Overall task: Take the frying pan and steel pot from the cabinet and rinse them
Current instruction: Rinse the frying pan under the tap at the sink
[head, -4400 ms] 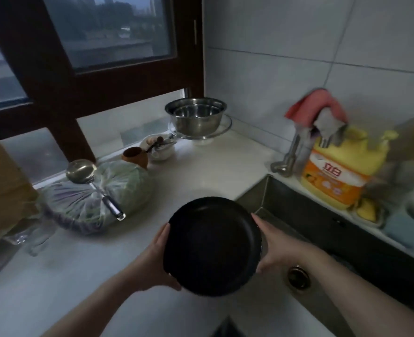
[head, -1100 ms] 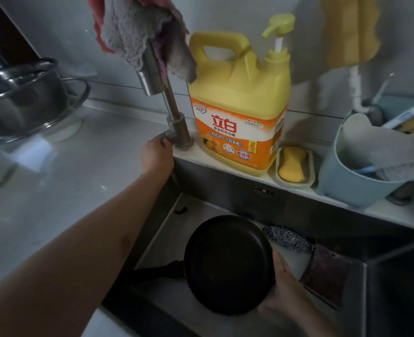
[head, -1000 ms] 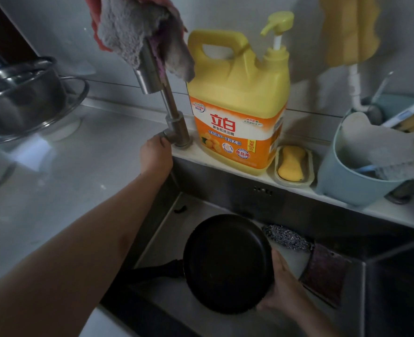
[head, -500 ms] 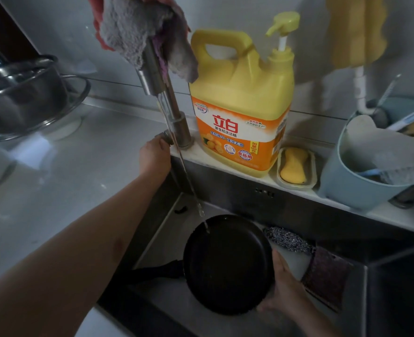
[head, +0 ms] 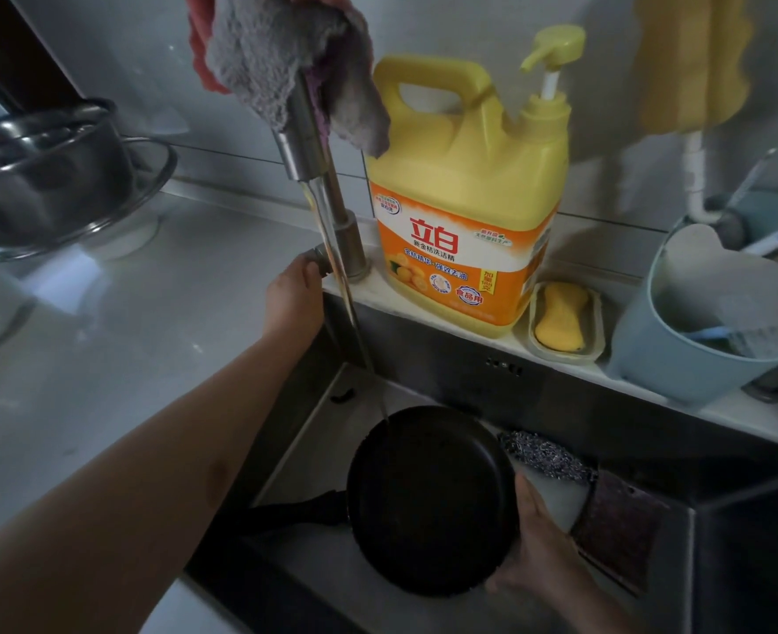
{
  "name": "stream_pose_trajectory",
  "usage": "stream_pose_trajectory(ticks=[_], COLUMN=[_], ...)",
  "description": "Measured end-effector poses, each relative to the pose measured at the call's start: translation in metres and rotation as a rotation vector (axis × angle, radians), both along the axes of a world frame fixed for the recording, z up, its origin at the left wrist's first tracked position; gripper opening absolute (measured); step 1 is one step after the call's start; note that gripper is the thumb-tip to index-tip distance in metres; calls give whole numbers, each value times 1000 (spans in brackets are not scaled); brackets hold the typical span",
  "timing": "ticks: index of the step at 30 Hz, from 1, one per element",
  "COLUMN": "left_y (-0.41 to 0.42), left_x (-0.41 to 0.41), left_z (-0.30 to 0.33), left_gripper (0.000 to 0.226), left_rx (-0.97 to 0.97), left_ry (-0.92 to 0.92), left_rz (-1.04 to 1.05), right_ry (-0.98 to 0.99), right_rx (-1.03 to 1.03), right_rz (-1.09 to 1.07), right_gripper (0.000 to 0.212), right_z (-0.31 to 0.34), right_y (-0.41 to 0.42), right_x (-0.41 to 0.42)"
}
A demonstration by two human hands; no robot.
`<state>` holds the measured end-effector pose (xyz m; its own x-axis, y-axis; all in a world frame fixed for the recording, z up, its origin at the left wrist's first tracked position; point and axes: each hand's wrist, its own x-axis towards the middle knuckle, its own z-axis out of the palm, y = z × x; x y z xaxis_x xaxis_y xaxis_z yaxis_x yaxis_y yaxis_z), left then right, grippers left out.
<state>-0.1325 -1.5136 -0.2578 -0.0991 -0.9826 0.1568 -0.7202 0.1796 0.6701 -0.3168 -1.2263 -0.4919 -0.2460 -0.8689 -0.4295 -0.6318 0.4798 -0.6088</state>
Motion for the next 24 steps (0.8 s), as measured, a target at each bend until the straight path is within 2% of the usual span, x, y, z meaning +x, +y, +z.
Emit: stream_pose_trajectory(ticks=[3,5,7,9,10,12,17,24], left_y=[15,32,56,75,82,90,99,100], left_x=[14,35,58,75,79,83,78,87], left_z=[-25,-65,-106,-138,-149,-166,-189,-209], left_gripper=[27,36,73,112,124,134,139,142], left_rx=[26,112,324,477,540,643,694,604], left_ry=[76,-101,-344,-478,-557,-688,-655,-437], left_rz=[-1,-99,-317,-552,-607,-625,-662,-744], right_ry=[10,15,11,6,6,-1,-31,-172], right_rx=[-10,-23,-35,-43,-43,-57,-119,-223], right_rz=[10,10,8,4,2,7,25,60], right_gripper=[167,167,166,165,164,162,162,164], right_z=[-5,-6,-5,-4,-5,-9,-17,-20], right_y=[1,1,1,1,1,1,0,-6], right_x=[-1,0,0,-1,-1,-3,-9,-12])
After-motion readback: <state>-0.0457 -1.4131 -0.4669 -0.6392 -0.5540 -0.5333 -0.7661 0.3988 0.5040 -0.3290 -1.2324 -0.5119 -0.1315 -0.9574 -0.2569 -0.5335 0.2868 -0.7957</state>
